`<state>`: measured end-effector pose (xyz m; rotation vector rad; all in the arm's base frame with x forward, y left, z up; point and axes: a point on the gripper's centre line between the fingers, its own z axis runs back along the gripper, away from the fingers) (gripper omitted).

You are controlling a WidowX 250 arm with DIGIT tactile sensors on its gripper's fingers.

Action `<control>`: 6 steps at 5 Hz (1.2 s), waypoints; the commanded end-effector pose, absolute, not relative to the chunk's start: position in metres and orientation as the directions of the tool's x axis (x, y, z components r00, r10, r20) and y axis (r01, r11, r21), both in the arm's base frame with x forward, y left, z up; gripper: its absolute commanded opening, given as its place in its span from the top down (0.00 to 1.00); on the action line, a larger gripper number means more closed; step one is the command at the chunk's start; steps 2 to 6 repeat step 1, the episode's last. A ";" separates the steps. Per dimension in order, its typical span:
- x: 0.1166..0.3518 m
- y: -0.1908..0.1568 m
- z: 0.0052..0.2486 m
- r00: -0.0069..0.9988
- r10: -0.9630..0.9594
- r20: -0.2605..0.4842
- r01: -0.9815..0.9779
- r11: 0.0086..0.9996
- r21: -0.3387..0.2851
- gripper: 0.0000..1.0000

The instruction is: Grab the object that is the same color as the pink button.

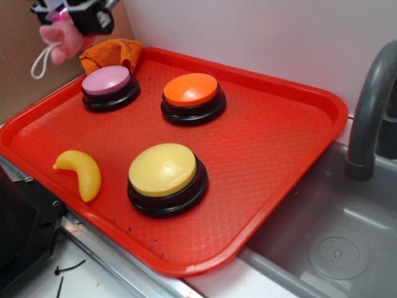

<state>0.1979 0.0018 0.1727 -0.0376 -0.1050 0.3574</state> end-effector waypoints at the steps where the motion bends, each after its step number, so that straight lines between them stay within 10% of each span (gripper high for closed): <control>1: 0.191 0.019 0.174 0.912 0.397 0.105 -0.398 0.917 -0.015 1.00; 6: 0.191 0.019 0.174 0.912 0.397 0.105 -0.398 0.917 -0.015 1.00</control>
